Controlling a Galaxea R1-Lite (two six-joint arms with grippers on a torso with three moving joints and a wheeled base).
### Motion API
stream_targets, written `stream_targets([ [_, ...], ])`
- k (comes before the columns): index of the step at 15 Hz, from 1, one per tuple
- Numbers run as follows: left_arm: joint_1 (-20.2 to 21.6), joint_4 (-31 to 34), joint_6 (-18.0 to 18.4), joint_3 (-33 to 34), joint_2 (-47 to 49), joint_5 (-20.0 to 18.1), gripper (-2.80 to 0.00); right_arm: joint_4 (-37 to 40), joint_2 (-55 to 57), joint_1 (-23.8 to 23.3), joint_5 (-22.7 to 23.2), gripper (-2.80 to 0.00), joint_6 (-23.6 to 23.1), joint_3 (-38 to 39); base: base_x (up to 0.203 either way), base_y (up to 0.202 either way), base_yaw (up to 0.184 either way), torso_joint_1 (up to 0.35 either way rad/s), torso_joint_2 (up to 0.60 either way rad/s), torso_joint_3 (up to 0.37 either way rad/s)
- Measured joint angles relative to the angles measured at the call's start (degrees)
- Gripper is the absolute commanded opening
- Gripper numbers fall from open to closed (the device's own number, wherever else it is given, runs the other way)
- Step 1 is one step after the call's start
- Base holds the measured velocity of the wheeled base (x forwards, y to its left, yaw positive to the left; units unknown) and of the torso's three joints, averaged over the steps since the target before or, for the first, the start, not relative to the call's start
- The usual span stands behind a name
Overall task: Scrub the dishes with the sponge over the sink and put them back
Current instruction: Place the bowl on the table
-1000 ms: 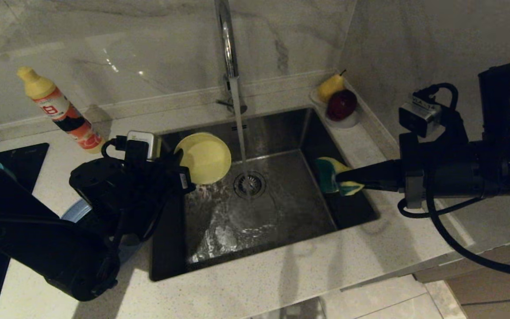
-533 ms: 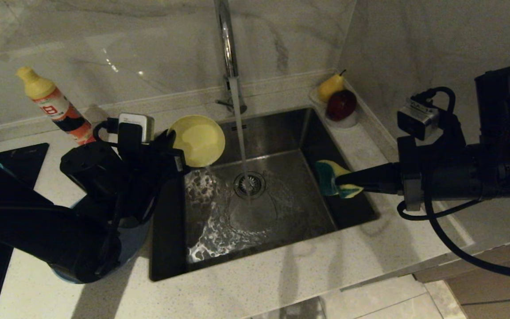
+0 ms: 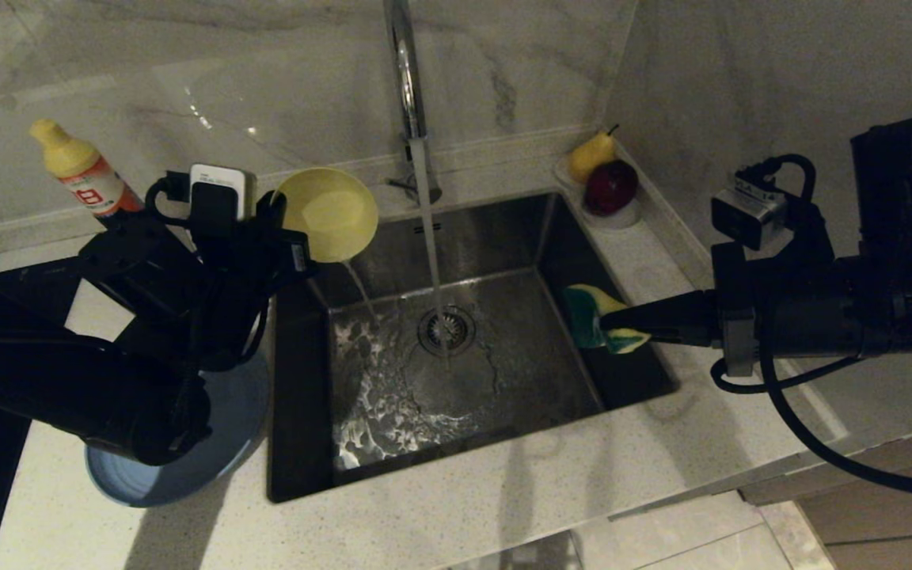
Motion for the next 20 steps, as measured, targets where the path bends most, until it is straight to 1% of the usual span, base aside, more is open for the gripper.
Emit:
stream_targets([
  [3, 0.2, 0.0, 0.2, -0.2, -0.1, -0.1, -2.80, 0.0, 0.0, -0.1, 0.0, -2.80, 0.0, 0.0, 0.000, 0.000, 0.000, 0.000, 0.00, 0.000],
  [5, 0.2, 0.0, -1.0, 0.4, -0.1, 0.1, -2.80, 0.0, -0.1, -0.1, 0.0, -2.80, 0.0, 0.0, 0.000, 0.000, 0.000, 0.000, 0.00, 0.000],
  [6, 0.3, 0.3, -2.7, 0.6, -0.2, 0.5, -2.80, 0.0, -0.2, -0.1, 0.0, -2.80, 0.0, 0.0, 0.000, 0.000, 0.000, 0.000, 0.00, 0.000],
  [7, 0.3, 2.2, -4.9, 0.6, -0.6, 1.1, -2.80, 0.0, -0.3, -0.1, 0.0, -2.80, 0.1, -0.1, 0.000, 0.000, 0.000, 0.000, 0.00, 0.000],
  [8, 0.3, 6.7, -8.1, 0.6, -1.4, 1.4, -2.80, 0.1, -0.3, -0.2, 0.0, -2.80, 0.1, -0.1, 0.000, 0.000, 0.000, 0.000, 0.00, 0.000],
  [10, 0.3, 20.0, -16.1, -0.9, -4.4, 1.5, -2.80, 0.5, -0.6, -0.3, 0.0, -2.80, 0.1, 0.2, 0.000, 0.000, 0.000, 0.000, 0.00, 0.000],
  [12, 0.3, 36.6, -25.0, -4.1, -7.9, 0.6, -2.80, 0.5, -0.8, -0.5, -0.1, -2.80, 0.1, 0.7, 0.000, 0.000, 0.000, 0.000, 0.00, 0.000],
  [13, 0.3, 44.8, -28.8, -6.3, -9.5, -0.1, -2.80, 0.5, -1.0, -0.7, -0.1, -2.80, 0.1, 0.9, 0.000, 0.000, 0.000, 0.000, 0.00, 0.000],
  [15, 0.3, 61.8, -37.7, -12.0, -12.6, -2.1, -2.80, 0.6, -1.3, -1.1, -0.1, -2.80, 0.1, 1.6, 0.000, 0.000, 0.000, 0.000, 0.00, 0.000],
  [17, 0.4, 76.4, -46.1, -18.0, -15.1, -4.5, -2.80, 0.6, -1.6, -1.4, -0.1, -2.80, 0.2, 2.6, 0.000, 0.000, 0.000, 0.000, 0.00, 0.000],
  [18, 0.6, 82.7, -49.6, -20.9, -16.1, -5.2, -2.80, 0.6, -1.8, -1.5, -0.1, -2.80, 0.1, 3.1, 0.000, 0.000, 0.000, 0.000, 0.00, 0.000],
  [20, 1.1, 93.6, -54.8, -26.3, -17.6, -5.7, -2.80, 0.6, -2.1, -2.1, -0.2, -2.80, 0.1, 4.0, 0.000, 0.000, 0.000, 0.000, 0.00, 0.000],
])
